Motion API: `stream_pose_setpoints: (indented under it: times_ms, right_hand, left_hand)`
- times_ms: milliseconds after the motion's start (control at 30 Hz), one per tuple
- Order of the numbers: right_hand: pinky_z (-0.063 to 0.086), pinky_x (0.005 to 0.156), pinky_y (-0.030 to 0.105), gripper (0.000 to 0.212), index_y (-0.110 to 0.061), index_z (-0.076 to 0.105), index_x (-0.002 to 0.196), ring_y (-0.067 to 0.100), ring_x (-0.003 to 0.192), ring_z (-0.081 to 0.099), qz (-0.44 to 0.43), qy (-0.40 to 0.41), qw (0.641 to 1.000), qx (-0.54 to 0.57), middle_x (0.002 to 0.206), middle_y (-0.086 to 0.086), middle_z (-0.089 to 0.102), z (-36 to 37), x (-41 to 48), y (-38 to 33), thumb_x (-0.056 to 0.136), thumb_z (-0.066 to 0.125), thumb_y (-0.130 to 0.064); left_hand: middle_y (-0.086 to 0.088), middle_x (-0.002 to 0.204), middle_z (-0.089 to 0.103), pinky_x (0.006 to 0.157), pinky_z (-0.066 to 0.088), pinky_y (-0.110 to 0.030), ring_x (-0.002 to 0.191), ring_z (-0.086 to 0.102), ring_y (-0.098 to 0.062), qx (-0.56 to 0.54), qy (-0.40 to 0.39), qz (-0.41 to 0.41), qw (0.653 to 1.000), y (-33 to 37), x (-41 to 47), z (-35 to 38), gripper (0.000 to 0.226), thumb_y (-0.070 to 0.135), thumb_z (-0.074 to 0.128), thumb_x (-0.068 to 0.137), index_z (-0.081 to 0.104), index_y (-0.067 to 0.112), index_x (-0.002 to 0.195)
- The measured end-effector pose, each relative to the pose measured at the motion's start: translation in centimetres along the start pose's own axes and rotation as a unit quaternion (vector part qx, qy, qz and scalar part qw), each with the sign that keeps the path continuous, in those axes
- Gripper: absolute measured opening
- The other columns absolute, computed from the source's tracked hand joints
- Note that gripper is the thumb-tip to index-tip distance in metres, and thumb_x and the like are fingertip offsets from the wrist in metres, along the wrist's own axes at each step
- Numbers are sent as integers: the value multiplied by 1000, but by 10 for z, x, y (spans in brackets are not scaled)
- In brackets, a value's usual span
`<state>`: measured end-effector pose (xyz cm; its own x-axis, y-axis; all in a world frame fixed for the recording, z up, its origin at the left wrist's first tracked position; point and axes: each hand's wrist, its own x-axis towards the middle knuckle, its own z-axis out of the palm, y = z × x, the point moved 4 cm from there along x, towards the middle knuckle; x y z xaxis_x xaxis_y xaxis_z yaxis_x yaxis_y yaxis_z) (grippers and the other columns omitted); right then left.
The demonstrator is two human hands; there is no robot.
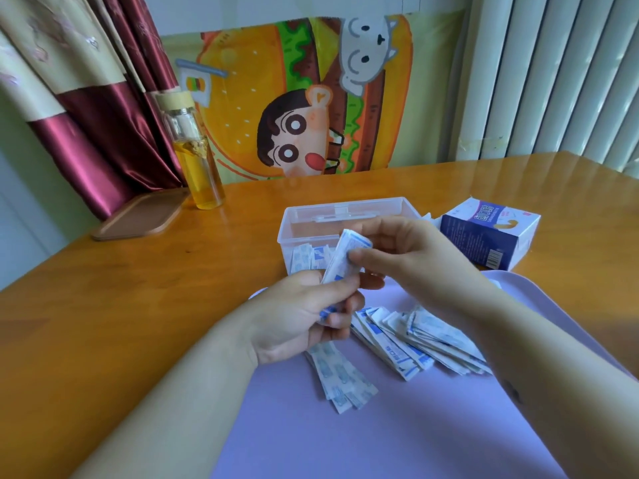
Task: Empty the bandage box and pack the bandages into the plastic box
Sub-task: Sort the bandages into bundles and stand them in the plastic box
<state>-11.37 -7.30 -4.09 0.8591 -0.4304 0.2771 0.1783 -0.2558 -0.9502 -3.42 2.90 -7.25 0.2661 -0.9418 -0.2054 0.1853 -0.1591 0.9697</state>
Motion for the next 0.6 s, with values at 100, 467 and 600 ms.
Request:
stream_pose_setpoints:
  times_ms: [100,467,600]
  right_hand:
    - [46,57,13,11,-12,67,90,5,55,57,-15,60,998,-25,65,-3,68,-10,3,-1,86,63,-2]
    - [56,67,28,14,-22,66,93,9,70,65,-87,194,959,-188,83,1,71,-56,56,-38,84,65,-11]
    - [51,58,22,26,-20,64,111,15,84,64,-65,195,940,-270,102,1,69,-70,80,-29,86,62,-13]
  left_hand:
    - [8,83,68,78,54,-28,75,69,-12,121,64,44,990,15,1,-5,23,38,59,81,66,23,97]
    - [4,83,71,74,56,-30,70,63,-8,420,215,181,863,119,40,1,8,26,68,85,69,21,92]
    - [0,75,66,76,56,-34,68,60,-14,417,221,115,874,124,78,-9,8,18,70,84,65,19,77]
